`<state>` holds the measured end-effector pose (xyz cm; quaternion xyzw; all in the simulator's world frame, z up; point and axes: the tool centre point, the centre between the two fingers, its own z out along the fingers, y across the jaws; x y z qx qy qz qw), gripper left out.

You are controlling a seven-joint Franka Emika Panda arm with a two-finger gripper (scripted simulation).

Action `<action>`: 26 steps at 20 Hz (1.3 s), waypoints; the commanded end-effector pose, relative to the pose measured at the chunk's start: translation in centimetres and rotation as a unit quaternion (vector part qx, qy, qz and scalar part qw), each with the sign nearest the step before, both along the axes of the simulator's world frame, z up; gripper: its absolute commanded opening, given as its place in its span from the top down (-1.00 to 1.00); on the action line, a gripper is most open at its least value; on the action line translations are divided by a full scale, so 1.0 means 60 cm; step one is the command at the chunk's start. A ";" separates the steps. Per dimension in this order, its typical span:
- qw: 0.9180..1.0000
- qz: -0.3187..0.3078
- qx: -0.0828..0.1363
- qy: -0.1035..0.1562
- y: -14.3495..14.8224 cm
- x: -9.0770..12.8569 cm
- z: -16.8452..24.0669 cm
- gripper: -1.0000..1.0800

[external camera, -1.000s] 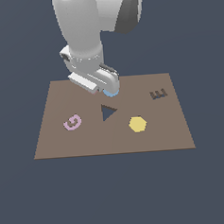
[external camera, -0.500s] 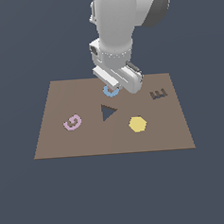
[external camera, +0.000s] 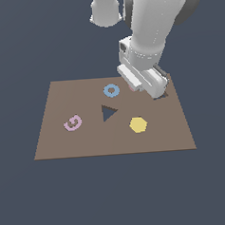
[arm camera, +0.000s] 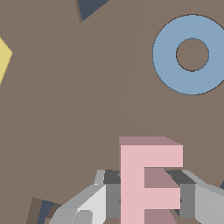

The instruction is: Insert a designated object into the corresponding slot on a board.

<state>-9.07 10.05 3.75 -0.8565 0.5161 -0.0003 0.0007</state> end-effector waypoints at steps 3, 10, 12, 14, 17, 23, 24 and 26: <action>0.999 -0.042 0.000 0.000 0.047 0.016 0.002 1.00; 0.996 -0.090 0.000 0.000 0.099 0.042 0.004 1.00; 0.995 -0.100 0.000 0.000 0.109 0.049 0.004 1.00; 0.994 -0.109 0.000 0.000 0.118 0.054 0.004 1.00; 0.993 -0.118 0.000 0.000 0.127 0.061 0.004 1.00; 0.992 -0.125 0.000 0.000 0.132 0.067 0.005 1.00; 0.992 -0.125 0.000 0.000 0.132 0.067 0.005 1.00; 0.992 -0.124 0.000 0.000 0.132 0.066 0.004 1.00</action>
